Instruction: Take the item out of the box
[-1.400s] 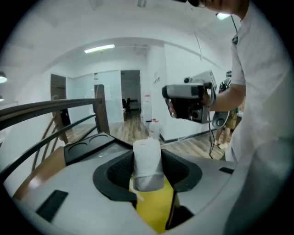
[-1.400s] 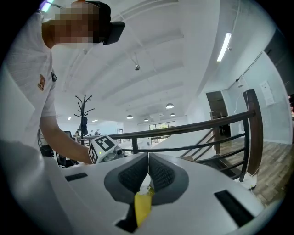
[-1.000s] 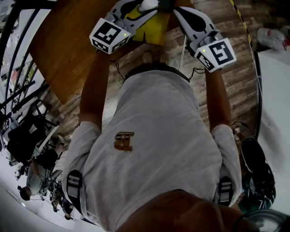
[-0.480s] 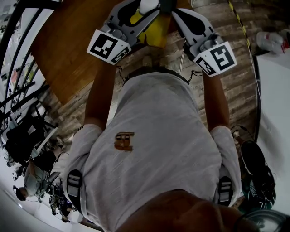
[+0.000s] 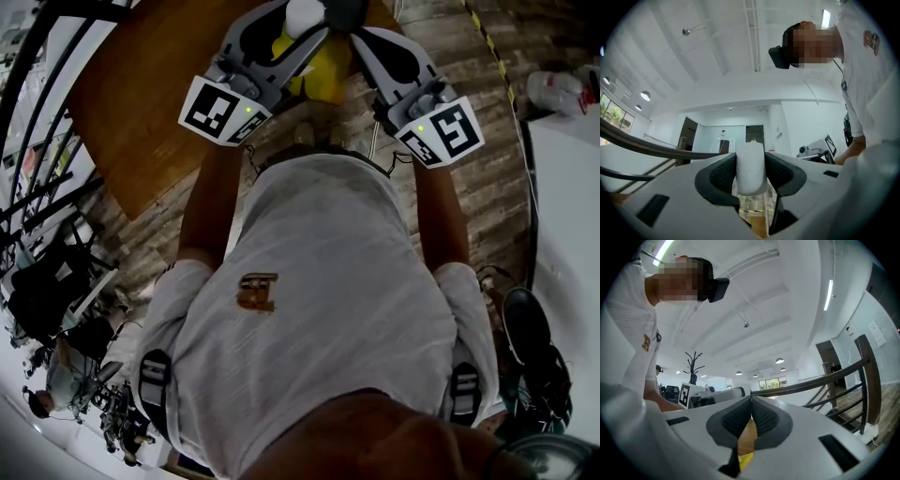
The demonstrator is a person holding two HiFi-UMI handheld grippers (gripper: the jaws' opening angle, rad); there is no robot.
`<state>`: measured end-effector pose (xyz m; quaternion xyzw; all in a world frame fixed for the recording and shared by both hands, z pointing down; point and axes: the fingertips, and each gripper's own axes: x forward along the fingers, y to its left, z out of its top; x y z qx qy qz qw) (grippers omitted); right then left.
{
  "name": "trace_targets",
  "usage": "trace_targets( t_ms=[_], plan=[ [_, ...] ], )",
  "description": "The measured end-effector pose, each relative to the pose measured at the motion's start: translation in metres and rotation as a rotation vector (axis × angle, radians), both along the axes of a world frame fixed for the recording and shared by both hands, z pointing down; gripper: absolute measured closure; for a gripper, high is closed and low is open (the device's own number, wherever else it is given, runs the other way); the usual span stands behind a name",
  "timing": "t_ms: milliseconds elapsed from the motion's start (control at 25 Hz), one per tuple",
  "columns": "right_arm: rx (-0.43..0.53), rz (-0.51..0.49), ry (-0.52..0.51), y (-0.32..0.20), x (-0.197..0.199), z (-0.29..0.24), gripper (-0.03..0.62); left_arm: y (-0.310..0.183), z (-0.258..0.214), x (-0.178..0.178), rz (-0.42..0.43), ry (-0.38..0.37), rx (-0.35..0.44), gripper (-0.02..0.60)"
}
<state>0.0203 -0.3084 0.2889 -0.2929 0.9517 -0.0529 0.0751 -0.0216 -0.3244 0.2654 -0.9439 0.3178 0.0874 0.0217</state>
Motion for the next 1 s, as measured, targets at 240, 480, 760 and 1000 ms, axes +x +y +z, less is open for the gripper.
trace_targets(
  t_ms=[240,480,760,1000],
  plan=[
    [0.015,-0.002,0.007,0.004,-0.004,-0.005,0.563,0.005,-0.01,-0.002,0.005,0.008,0.018,0.376],
    [0.018,0.006,0.011,-0.001,-0.009,-0.003,0.563,0.0,-0.01,-0.009,0.004,0.017,0.025,0.376],
    [0.018,0.025,0.02,-0.004,-0.006,-0.002,0.563,-0.002,-0.012,-0.009,0.015,0.03,0.029,0.376],
    [0.02,0.042,0.026,-0.003,-0.003,-0.004,0.563,-0.001,-0.014,-0.007,0.029,0.04,0.029,0.376]
  ],
)
